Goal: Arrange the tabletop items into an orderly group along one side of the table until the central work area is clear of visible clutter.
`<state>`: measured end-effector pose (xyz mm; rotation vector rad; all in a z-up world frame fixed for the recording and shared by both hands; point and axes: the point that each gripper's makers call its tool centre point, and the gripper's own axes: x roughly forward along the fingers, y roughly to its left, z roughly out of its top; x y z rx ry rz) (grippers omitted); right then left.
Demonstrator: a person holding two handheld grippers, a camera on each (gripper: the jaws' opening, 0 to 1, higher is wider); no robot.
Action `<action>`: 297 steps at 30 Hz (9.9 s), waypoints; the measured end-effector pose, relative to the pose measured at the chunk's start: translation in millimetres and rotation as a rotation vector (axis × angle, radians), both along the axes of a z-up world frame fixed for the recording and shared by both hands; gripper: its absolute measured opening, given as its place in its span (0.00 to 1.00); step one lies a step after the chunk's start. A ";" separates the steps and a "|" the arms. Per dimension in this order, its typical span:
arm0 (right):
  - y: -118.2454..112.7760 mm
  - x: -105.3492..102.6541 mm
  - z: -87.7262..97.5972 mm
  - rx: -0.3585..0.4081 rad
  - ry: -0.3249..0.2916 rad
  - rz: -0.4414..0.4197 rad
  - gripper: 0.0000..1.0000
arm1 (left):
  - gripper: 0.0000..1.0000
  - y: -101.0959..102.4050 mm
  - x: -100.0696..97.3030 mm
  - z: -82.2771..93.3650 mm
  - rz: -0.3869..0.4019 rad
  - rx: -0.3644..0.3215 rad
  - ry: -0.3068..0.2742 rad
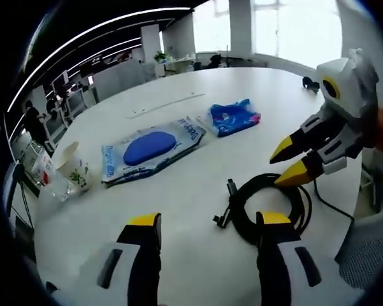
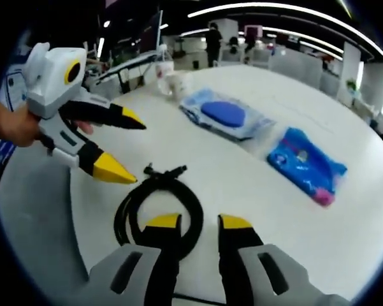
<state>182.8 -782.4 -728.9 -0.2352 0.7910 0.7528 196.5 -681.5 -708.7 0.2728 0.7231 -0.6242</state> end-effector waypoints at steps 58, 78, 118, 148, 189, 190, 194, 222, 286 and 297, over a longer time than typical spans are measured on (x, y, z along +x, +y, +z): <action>34.4 -14.6 -17.5 -0.052 0.104 -0.071 0.03 | 0.34 -0.8 -23.5 -34.8 -0.029 0.125 0.158; 31.5 -15.7 -16.1 -0.010 0.144 -0.116 0.05 | 0.19 -14.1 -5.6 -31.0 -0.191 0.209 0.060; 27.3 -20.8 -16.3 -0.004 0.176 -0.173 0.05 | 0.26 -6.7 -21.7 -20.0 -0.053 0.094 0.096; 28.3 -22.8 -15.8 0.011 0.184 -0.164 0.07 | 0.23 2.9 -26.7 -29.4 -0.001 0.095 0.134; 35.2 -16.7 -16.1 -0.083 0.106 -0.047 0.15 | 0.21 -1.3 -12.0 -31.3 -0.067 0.140 0.143; 34.9 -16.4 -16.2 -0.085 0.103 -0.048 0.15 | 0.19 -1.9 -14.2 -32.6 -0.066 0.141 0.153; 34.2 -16.2 -16.2 -0.089 0.098 -0.054 0.13 | 0.20 -4.4 -16.2 -35.2 -0.062 0.140 0.151; 39.4 -7.2 -2.3 -0.063 0.058 -0.081 0.03 | 0.08 0.7 -5.5 -17.5 -0.072 0.107 0.098; 48.8 61.8 -11.5 0.040 0.094 -0.154 0.04 | 0.08 7.1 73.6 -30.8 -0.136 0.156 0.115; 47.4 63.3 -11.9 0.047 0.085 -0.114 0.05 | 0.09 4.5 71.4 -32.0 -0.167 0.158 0.083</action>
